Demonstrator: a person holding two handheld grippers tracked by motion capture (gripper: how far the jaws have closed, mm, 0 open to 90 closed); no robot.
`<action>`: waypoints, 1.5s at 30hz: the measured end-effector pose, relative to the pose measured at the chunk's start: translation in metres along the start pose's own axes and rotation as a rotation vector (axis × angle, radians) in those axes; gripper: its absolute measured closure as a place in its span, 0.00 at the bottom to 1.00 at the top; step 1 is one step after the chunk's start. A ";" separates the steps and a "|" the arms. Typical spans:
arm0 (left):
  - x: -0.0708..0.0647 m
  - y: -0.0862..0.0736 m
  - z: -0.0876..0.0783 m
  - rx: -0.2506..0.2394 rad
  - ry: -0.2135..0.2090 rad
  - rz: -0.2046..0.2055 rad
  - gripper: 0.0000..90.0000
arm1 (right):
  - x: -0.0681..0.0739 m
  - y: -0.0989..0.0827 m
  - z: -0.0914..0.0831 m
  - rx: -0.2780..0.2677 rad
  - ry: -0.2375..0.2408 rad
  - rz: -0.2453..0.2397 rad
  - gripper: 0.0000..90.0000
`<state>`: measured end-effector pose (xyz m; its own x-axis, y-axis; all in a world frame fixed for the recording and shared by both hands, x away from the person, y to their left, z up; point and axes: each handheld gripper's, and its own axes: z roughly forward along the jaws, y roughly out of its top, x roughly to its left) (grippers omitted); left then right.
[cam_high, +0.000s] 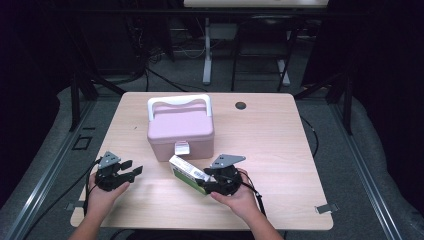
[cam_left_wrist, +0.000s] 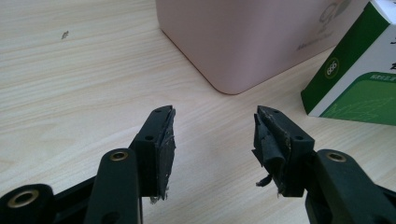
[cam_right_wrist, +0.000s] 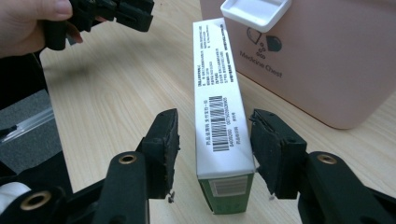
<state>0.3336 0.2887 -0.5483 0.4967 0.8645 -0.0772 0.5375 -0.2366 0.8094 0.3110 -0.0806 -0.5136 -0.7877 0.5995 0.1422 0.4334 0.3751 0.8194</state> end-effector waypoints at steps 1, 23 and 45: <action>0.001 -0.001 0.000 0.002 -0.002 -0.007 0.53 | 0.000 0.000 0.005 0.009 -0.006 -0.002 0.57; 0.006 -0.001 -0.005 -0.008 0.005 -0.034 0.53 | -0.004 -0.010 -0.017 0.099 -0.019 -0.017 0.67; 0.005 -0.001 -0.001 -0.007 -0.004 -0.031 0.53 | -0.001 0.016 0.011 0.149 -0.018 -0.057 0.69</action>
<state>0.3343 0.2939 -0.5488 0.4829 0.8694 -0.1048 0.5478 -0.2066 0.8107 0.3238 -0.0675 -0.5064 -0.8057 0.5860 0.0867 0.4490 0.5087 0.7346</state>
